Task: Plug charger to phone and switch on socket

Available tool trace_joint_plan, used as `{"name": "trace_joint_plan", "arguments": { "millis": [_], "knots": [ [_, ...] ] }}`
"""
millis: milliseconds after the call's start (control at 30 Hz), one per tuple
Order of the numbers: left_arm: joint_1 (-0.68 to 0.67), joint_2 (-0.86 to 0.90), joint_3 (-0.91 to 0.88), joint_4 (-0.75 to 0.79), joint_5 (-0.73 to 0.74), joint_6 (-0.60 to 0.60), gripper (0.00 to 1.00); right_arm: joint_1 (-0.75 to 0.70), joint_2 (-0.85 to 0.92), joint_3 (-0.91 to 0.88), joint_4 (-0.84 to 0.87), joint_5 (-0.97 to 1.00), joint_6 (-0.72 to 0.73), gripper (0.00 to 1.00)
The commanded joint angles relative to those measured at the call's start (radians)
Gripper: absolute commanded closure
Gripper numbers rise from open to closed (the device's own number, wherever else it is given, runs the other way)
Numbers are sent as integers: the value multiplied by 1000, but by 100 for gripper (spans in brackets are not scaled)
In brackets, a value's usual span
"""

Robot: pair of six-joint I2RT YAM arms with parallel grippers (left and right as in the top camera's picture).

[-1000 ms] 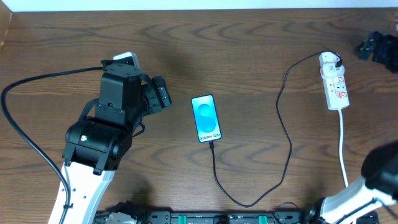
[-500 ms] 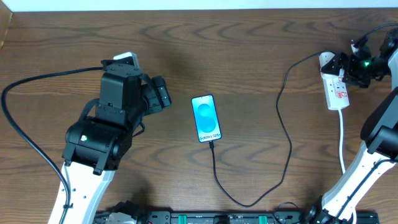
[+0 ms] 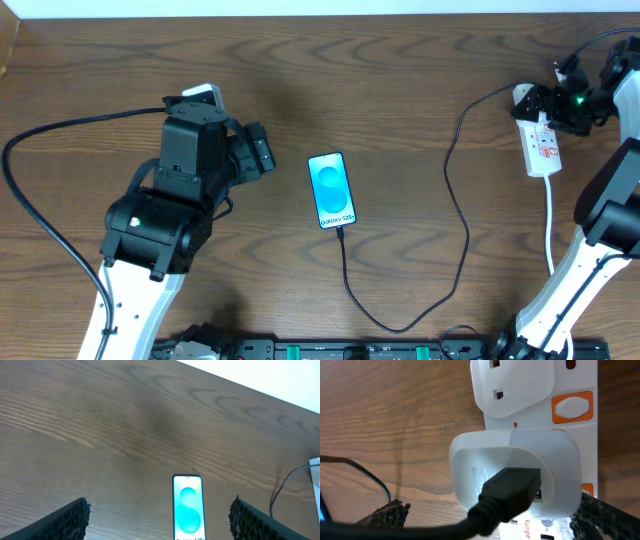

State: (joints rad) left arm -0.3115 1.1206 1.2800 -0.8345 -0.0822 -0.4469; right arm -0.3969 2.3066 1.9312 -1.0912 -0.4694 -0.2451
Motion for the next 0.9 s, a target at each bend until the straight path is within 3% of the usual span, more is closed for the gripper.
{"name": "trace_joint_plan", "arguments": {
  "millis": [0, 333, 867],
  "knots": [
    [3, 3, 4, -3, -16, 9, 11, 35, 11, 3, 2, -33, -18, 1],
    [3, 3, 4, -3, -16, 9, 11, 50, 11, -16, 26, -39, 66, 1],
    [3, 3, 4, -3, -16, 9, 11, 77, 10, -97, 27, -68, 76, 1]
  ]
}}
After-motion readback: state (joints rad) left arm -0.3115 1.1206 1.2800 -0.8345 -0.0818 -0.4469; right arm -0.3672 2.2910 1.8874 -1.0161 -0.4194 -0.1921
